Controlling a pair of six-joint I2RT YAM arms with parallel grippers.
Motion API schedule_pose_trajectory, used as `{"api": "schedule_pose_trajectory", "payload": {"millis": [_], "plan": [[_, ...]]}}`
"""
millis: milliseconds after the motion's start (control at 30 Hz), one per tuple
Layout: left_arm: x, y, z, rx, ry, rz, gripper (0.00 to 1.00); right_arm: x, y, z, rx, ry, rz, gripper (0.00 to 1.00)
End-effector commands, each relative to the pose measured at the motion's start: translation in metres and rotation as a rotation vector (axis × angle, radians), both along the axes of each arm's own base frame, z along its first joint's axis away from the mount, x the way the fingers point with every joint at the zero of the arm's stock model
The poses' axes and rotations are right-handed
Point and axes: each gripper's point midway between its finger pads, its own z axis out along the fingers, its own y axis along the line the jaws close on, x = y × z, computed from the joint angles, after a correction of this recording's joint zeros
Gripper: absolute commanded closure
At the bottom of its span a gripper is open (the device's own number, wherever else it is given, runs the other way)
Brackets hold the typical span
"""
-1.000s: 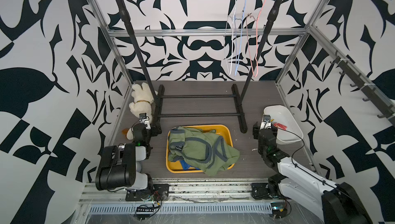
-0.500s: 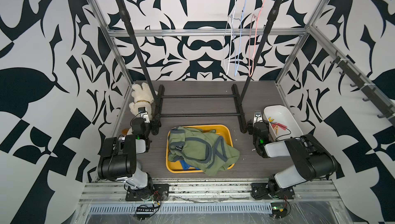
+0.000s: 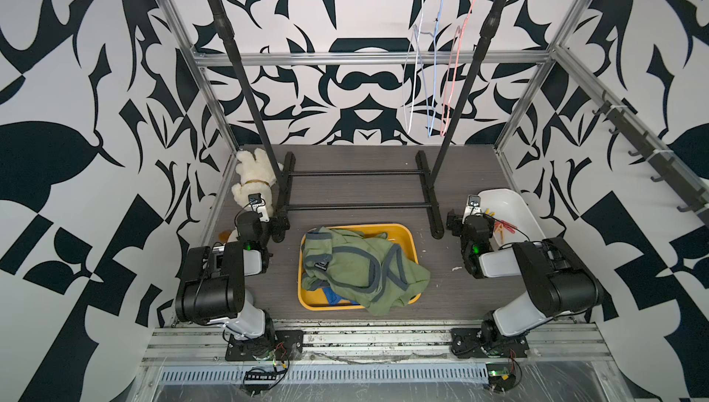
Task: Remove the clothespins securing tank tops to the hanger
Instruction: Reset both arms
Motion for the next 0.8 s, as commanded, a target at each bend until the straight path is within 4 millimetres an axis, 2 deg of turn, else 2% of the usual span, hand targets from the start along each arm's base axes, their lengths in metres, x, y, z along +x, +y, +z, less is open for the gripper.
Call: {"api": "schedule_pose_trajectory", "payload": {"millis": [0,767], "plan": [[0.0035,0.0018,0.0057,-0.003,-0.009,0.003,0.01,0.0052,-0.0001,0.0101,0.014,-0.030,-0.010,0.01],[0.0037,0.0017,0.0057,-0.004,-0.009,0.003,0.01,0.0055,-0.0003,0.0104,0.014,-0.030,-0.012,0.01]]}}
